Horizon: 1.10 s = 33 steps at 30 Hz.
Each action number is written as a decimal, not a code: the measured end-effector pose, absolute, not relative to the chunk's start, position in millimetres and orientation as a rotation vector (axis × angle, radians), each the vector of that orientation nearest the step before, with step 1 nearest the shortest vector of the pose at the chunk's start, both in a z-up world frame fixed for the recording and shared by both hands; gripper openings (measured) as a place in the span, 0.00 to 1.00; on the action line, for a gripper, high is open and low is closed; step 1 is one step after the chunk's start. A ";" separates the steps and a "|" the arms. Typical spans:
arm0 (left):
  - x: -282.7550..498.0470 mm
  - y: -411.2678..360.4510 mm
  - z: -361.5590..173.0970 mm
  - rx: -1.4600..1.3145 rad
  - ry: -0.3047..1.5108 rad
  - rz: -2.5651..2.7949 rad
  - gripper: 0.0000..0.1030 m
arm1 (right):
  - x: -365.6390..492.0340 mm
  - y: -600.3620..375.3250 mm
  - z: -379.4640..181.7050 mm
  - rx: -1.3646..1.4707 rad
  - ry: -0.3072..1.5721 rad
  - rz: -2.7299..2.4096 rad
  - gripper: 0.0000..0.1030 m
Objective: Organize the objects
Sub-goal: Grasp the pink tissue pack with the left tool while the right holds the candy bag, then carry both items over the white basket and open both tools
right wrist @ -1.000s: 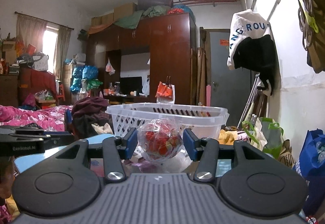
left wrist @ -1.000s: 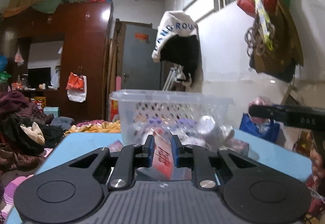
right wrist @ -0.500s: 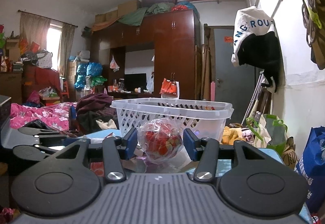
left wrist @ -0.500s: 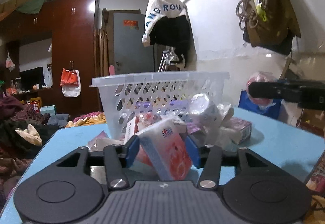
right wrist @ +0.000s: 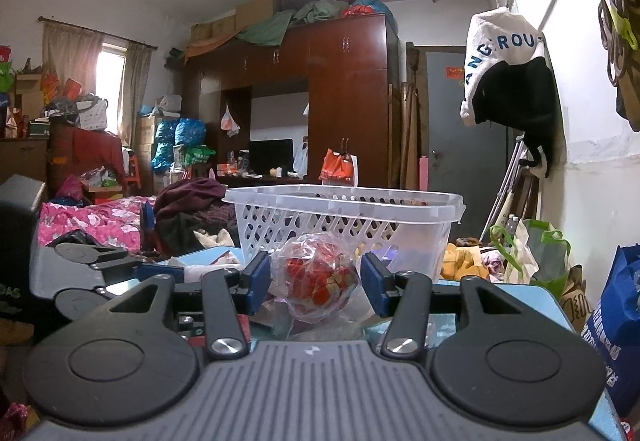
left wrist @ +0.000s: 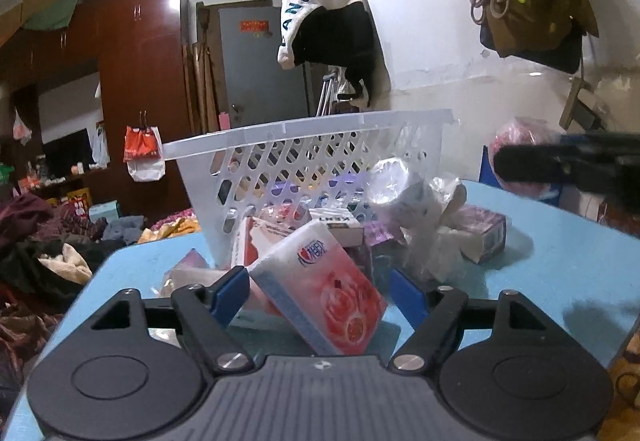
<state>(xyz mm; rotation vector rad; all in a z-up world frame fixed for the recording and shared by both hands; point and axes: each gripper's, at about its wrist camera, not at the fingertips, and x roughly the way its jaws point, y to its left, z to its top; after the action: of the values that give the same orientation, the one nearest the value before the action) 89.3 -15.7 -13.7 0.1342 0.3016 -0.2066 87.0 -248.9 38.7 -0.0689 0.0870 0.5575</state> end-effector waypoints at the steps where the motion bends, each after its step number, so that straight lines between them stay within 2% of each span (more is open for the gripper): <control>1: 90.8 -16.5 -13.5 0.132 0.302 -0.206 0.72 | 87.0 -249.2 37.9 -0.069 0.088 0.558 0.51; 2: 90.7 -17.5 -13.8 0.133 0.295 -0.193 0.53 | 86.9 -249.3 37.5 -0.069 0.088 0.559 0.51; 3: 90.5 -18.3 -14.0 0.140 0.293 -0.198 0.50 | 86.8 -250.0 37.0 -0.067 0.088 0.559 0.51; 13: 67.6 -22.6 -18.1 0.188 0.266 -0.294 0.46 | 84.1 -254.8 36.6 -0.054 0.083 0.553 0.51; 14: 65.8 -24.5 -20.2 0.205 0.262 -0.298 0.47 | 84.1 -254.9 36.7 -0.054 0.083 0.553 0.51; 17: 70.7 -27.4 -21.6 0.206 0.280 -0.322 0.61 | 83.5 -255.1 36.5 -0.053 0.083 0.552 0.51; 19: 76.4 -27.5 -20.7 0.195 0.296 -0.320 0.63 | 83.3 -255.2 36.1 -0.053 0.083 0.554 0.51; 20: 78.9 -27.6 -20.7 0.190 0.305 -0.318 0.62 | 83.1 -255.1 36.1 -0.053 0.083 0.554 0.51; 22: 81.1 -25.6 -21.4 0.164 0.322 -0.340 0.36 | 82.6 -255.2 36.0 -0.054 0.083 0.553 0.51; 26: 77.6 -22.5 -21.6 0.140 0.298 -0.354 0.30 | 82.1 -255.5 36.2 -0.052 0.081 0.550 0.51; 30: 72.1 -10.0 -7.1 0.072 0.240 -0.366 0.29 | 82.0 -257.9 38.1 -0.046 0.079 0.541 0.51; 33: 76.8 -0.1 23.1 0.042 0.197 -0.357 0.29 | 86.1 -256.9 46.6 -0.039 0.069 0.528 0.51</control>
<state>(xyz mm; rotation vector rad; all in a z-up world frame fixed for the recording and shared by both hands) 76.8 -0.1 23.1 0.0421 0.1966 -0.3574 86.1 -256.9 46.6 -0.0393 0.0693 0.5284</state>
